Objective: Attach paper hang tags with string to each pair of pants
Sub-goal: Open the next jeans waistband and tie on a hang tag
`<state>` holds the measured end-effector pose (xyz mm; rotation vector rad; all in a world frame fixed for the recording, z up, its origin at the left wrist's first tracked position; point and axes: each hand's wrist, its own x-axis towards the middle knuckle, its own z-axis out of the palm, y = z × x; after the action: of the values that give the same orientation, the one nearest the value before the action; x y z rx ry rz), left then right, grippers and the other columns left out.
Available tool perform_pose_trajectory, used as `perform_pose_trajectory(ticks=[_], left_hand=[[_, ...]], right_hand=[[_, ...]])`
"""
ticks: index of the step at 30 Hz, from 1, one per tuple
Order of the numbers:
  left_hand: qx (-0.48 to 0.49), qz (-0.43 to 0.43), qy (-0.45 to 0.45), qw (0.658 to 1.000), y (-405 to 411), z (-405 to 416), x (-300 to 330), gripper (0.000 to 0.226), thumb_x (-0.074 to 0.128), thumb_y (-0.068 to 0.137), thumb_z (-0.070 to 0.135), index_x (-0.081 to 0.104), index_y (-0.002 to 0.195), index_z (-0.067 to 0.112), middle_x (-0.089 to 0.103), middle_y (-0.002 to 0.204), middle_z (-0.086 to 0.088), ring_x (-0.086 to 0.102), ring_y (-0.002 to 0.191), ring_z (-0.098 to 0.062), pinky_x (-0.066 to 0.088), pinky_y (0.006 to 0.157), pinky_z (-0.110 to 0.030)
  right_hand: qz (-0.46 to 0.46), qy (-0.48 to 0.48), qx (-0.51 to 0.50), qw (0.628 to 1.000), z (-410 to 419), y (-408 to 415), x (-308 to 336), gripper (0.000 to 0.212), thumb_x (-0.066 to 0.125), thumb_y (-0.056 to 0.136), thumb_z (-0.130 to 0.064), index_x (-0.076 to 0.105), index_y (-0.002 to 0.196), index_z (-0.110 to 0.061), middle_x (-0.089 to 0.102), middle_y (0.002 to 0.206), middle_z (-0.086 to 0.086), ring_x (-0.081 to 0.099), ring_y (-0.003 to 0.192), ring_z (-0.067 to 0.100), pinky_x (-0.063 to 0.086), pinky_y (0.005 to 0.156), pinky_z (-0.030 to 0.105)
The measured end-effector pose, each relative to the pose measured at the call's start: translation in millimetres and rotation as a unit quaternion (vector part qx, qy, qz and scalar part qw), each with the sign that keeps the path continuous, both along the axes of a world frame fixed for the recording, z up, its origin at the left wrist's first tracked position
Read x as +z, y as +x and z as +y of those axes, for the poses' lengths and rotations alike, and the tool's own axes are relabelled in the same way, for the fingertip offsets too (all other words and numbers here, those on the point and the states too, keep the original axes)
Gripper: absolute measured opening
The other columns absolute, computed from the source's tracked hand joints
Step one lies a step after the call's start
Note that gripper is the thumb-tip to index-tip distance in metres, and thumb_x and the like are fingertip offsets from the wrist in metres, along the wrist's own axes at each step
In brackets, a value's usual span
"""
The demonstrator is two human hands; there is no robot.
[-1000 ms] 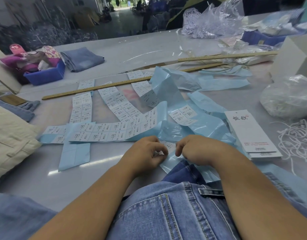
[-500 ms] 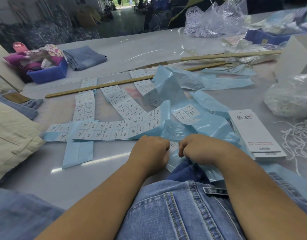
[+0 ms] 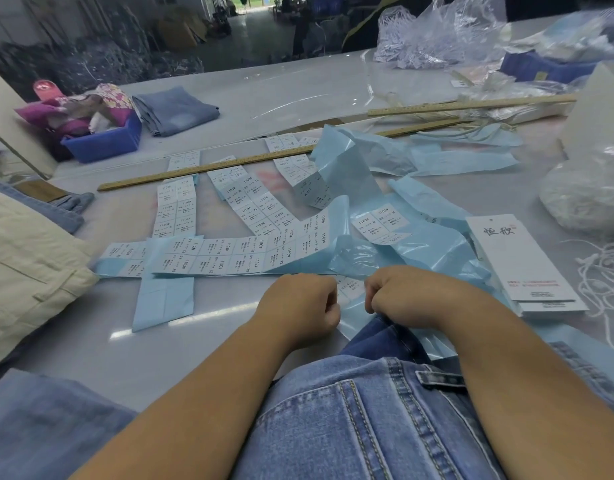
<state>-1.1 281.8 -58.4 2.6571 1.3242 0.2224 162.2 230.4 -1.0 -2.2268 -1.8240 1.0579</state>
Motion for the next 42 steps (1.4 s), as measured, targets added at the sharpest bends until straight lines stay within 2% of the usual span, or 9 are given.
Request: perform_pose_trajectory(ticks=[7, 11, 16, 22, 27, 31, 36, 39, 42], left_hand=[[-0.006, -0.023, -0.048, 0.999, -10, 0, 3, 0.012, 0.061, 0.083, 0.039, 0.055, 0.081, 0.029, 0.063, 0.083, 0.010, 0.056, 0.078, -0.013, 0.042, 0.064, -0.027], [-0.016, 0.012, 0.002, 1.000, -7, 2, 3, 0.012, 0.056, 0.091, 0.039, 0.060, 0.095, 0.028, 0.066, 0.098, 0.008, 0.058, 0.090, -0.018, 0.038, 0.072, -0.028], [-0.028, 0.024, 0.041, 0.998, -6, 2, 1, 0.016, 0.052, 0.094, 0.038, 0.060, 0.101, 0.026, 0.064, 0.103, 0.005, 0.058, 0.095, -0.020, 0.033, 0.077, -0.030], [-0.024, 0.032, 0.072, 0.997, -11, 2, 0, 0.015, 0.049, 0.093, 0.026, 0.060, 0.103, 0.022, 0.063, 0.102, 0.001, 0.058, 0.094, -0.023, 0.041, 0.080, -0.033], [-0.008, -0.026, 0.019, 0.999, -19, 1, 0, 0.025, 0.058, 0.084, 0.047, 0.059, 0.092, 0.024, 0.061, 0.093, 0.006, 0.056, 0.088, -0.017, 0.044, 0.078, -0.032], [-0.006, -0.007, 0.016, 1.000, -17, 1, 0, 0.024, 0.058, 0.085, 0.046, 0.048, 0.074, 0.027, 0.060, 0.082, 0.005, 0.056, 0.080, -0.019, 0.034, 0.067, -0.028], [-0.006, 0.022, 0.023, 0.999, -14, 3, -2, 0.021, 0.053, 0.091, 0.040, 0.046, 0.076, 0.026, 0.064, 0.088, 0.000, 0.058, 0.083, -0.024, 0.034, 0.067, -0.030], [-0.018, 0.037, 0.029, 0.999, -11, 3, -2, 0.016, 0.048, 0.091, 0.035, 0.048, 0.080, 0.023, 0.066, 0.094, -0.004, 0.060, 0.086, -0.028, 0.034, 0.066, -0.031], [-0.033, 0.039, 0.033, 0.998, -10, 2, 0, 0.014, 0.045, 0.092, 0.032, 0.056, 0.091, 0.022, 0.067, 0.102, -0.006, 0.061, 0.091, -0.029, 0.035, 0.066, -0.032]], right_hand=[[-0.022, 0.009, 0.020, 1.000, 1, 0, -5, 0.020, 0.050, 0.088, -0.012, 0.066, 0.092, -0.021, 0.065, 0.096, -0.001, 0.059, 0.087, 0.015, 0.039, 0.060, 0.024], [-0.048, 0.062, 0.016, 0.997, 6, -6, -8, 0.012, 0.057, 0.084, -0.017, 0.067, 0.086, -0.023, 0.066, 0.091, -0.002, 0.061, 0.087, 0.016, 0.048, 0.069, 0.028], [-0.071, 0.080, 0.008, 0.994, 6, -7, -13, 0.014, 0.059, 0.082, -0.016, 0.071, 0.083, -0.022, 0.068, 0.087, -0.002, 0.062, 0.083, 0.015, 0.050, 0.066, 0.027], [-0.082, 0.078, 0.008, 0.994, 7, -9, -15, 0.018, 0.056, 0.081, -0.013, 0.073, 0.082, -0.017, 0.070, 0.085, 0.003, 0.064, 0.082, 0.018, 0.053, 0.069, 0.029], [-0.097, 0.113, 0.021, 0.989, 6, -11, -16, 0.017, 0.058, 0.081, -0.015, 0.073, 0.084, -0.023, 0.069, 0.090, -0.002, 0.063, 0.087, 0.017, 0.054, 0.075, 0.031], [-0.096, 0.178, 0.023, 0.979, 8, -15, -19, 0.016, 0.059, 0.081, -0.021, 0.073, 0.083, -0.028, 0.066, 0.095, -0.003, 0.059, 0.090, 0.019, 0.049, 0.074, 0.029], [-0.101, 0.238, 0.090, 0.962, 13, -20, -23, 0.019, 0.056, 0.087, -0.022, 0.074, 0.090, -0.025, 0.067, 0.102, -0.003, 0.053, 0.103, 0.021, 0.048, 0.089, 0.037], [-0.063, 0.172, 0.128, 0.975, 13, -26, -29, 0.019, 0.054, 0.084, -0.016, 0.072, 0.090, -0.021, 0.069, 0.091, 0.001, 0.061, 0.087, 0.023, 0.051, 0.072, 0.033], [-0.055, 0.172, 0.137, 0.974, 14, -26, -34, 0.014, 0.054, 0.084, -0.013, 0.063, 0.082, -0.022, 0.067, 0.088, 0.001, 0.055, 0.079, 0.019, 0.035, 0.055, 0.023]])
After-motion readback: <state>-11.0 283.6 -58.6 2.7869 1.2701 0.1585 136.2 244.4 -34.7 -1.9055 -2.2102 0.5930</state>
